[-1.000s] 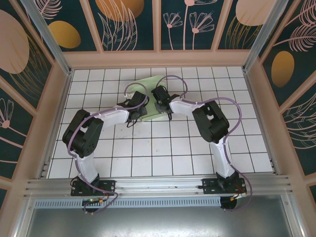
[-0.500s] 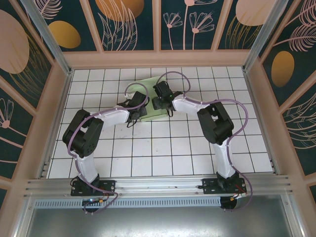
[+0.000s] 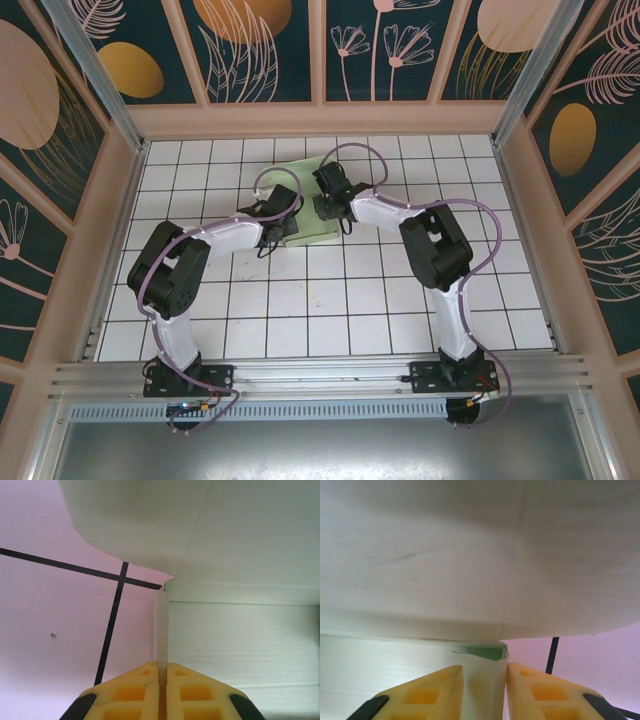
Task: Fold the paper box
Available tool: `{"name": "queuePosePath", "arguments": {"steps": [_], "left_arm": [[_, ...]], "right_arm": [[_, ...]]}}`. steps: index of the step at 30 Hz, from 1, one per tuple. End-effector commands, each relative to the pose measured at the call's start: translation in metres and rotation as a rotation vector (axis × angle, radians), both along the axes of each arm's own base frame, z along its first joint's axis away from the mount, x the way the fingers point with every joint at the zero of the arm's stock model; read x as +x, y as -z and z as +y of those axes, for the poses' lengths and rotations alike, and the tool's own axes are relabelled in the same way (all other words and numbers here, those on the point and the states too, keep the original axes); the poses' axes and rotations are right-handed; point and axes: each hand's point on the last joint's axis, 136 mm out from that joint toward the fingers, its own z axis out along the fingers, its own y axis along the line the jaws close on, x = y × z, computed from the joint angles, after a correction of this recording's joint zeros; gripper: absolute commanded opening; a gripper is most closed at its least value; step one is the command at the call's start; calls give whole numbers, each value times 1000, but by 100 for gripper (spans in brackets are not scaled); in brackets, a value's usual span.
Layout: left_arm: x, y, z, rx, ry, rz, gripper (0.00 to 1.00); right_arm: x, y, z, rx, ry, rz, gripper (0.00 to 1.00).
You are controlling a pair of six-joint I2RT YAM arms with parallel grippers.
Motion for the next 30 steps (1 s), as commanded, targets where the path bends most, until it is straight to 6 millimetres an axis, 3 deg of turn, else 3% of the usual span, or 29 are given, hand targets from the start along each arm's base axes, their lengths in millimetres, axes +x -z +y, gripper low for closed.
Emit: {"name": "queuePosePath", "arguments": {"steps": [1,17,20,22,30], "left_arm": [[-8,15,-1,38,29,51,8],[-9,16,-2,36,30,55,9],[-9,16,-3,34,32,54,8],[-9,16,-3,31,32,53,8],[-8,16,-4,33,33,53,8]], "right_arm": [[-7,19,1,-19,-16,56,26],[-15,44,-10,-169,-20,67,15],[-17,50,-15,-227,-21,62,10],[-17,53,-19,-280,-19,55,0],[-22,81,-34,-494,-2,45,0]]}}
